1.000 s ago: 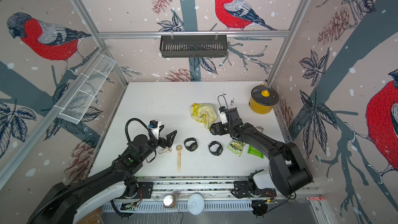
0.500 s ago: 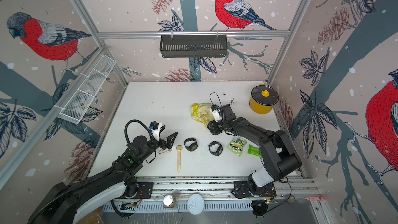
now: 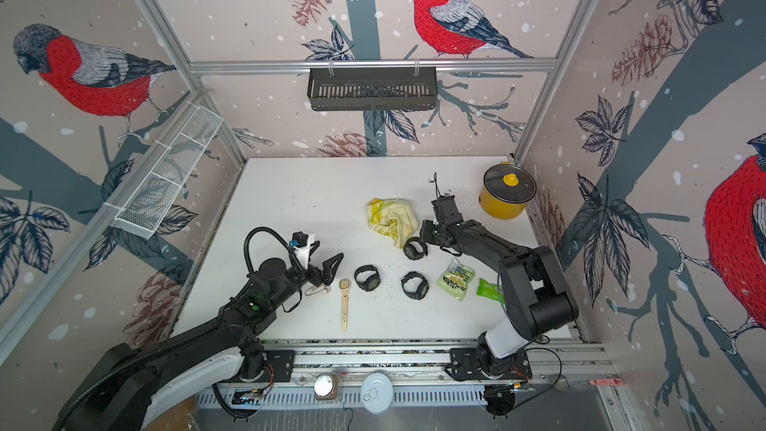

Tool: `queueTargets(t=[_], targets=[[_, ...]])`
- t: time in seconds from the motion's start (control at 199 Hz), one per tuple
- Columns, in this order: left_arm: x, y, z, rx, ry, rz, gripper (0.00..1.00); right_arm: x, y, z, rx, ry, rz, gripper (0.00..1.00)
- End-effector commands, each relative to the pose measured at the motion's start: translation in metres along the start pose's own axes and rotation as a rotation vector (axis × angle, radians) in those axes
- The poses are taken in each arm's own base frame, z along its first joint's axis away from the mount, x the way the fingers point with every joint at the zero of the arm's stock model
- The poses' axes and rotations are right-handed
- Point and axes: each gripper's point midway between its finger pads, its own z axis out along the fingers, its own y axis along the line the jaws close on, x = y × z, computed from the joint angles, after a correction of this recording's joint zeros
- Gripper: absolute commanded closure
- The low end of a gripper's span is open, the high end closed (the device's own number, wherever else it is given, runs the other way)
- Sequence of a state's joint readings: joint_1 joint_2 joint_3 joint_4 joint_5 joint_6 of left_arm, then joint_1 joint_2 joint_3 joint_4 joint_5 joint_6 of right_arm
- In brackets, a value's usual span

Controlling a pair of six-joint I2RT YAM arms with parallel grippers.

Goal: Wipe the watch dial
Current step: Pick up the watch at the center of the board.

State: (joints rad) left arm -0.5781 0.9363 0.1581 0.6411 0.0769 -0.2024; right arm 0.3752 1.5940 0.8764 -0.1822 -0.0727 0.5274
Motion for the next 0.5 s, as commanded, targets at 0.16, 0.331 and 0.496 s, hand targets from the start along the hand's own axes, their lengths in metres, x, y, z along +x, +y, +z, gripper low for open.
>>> queueTargets(t=[0.16, 0.331, 0.496], targets=[[-0.013, -0.003, 0.001, 0.013, -0.037, 0.010, 0.04, 0.029, -0.008, 0.027, 0.100, 0.134, -0.070, 0.49], [-0.012, -0.005, 0.001, 0.021, -0.033, 0.011, 0.04, 0.040, -0.005, 0.044, 0.094, 0.194, -0.081, 0.64], [-0.014, -0.005, 0.000, 0.018, -0.038, 0.013, 0.04, 0.034, 0.005, 0.042, 0.047, 0.161, -0.056, 0.82]])
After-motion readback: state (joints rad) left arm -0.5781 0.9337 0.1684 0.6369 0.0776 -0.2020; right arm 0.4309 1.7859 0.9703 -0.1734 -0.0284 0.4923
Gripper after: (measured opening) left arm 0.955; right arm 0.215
